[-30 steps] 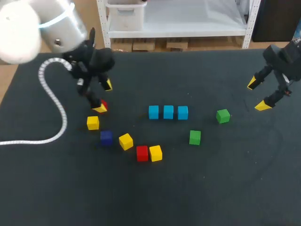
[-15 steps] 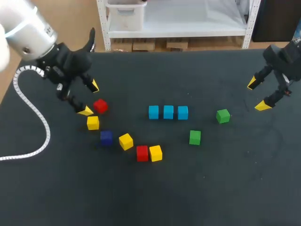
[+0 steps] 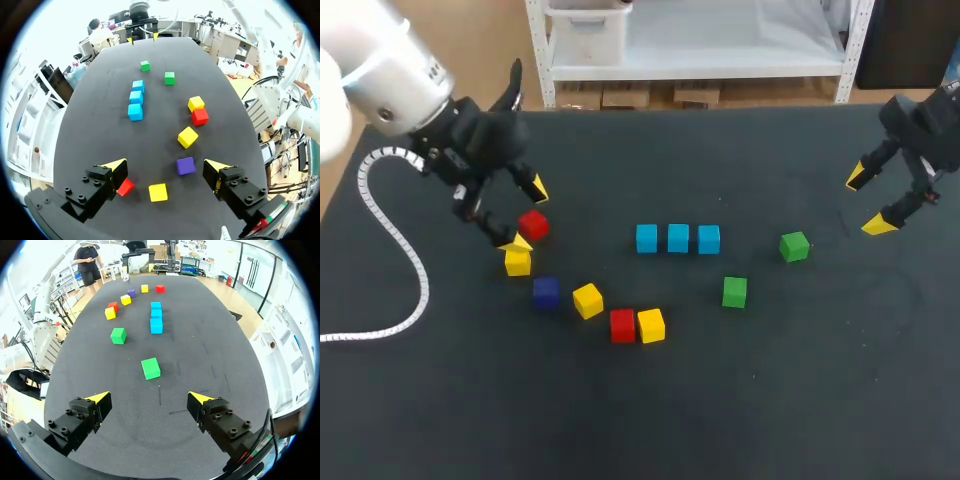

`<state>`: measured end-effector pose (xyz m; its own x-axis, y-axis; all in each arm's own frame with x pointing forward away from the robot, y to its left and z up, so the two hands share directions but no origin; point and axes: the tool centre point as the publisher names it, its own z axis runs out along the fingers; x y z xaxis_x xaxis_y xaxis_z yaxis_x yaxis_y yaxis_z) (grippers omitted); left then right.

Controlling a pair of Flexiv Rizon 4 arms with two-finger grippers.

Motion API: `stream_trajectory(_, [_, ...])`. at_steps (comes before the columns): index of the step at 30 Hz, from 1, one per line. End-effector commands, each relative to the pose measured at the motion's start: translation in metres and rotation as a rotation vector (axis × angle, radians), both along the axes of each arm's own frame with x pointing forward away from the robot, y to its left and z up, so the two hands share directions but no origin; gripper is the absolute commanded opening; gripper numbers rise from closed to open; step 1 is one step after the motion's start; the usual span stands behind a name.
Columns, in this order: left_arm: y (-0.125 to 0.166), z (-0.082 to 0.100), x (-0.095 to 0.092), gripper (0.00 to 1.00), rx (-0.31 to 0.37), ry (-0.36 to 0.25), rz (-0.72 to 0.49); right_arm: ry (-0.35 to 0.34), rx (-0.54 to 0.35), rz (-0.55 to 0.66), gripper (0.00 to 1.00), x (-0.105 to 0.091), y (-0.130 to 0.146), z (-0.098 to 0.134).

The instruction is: Place the blue cubes, place green cubes on the blue cubes, place the yellow cubes on the green cubes, then place the red cubes on the yellow cubes, and place purple cube on the red cubes.

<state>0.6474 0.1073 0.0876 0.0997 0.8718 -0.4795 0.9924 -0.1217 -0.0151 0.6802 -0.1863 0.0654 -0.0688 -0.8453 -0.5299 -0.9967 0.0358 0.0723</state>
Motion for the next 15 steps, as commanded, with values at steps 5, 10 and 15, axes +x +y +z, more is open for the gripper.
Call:
stream_trajectory(5, [0.0039,-0.0017,0.0080,1.00,0.002,-0.006,0.006,-0.001,0.002,0.000,1.00,-0.0003,-0.0002,-0.0001])
stream_trajectory(10, [0.0046,-0.0011,0.0078,1.00,-0.010,-0.020,0.003,-0.001,0.002,0.000,1.00,-0.0003,-0.0002,-0.0001])
stream_trajectory(15, [0.0032,-0.0018,0.0074,1.00,-0.005,-0.010,0.008,-0.001,0.002,0.000,1.00,-0.0003,-0.0002,-0.0001])
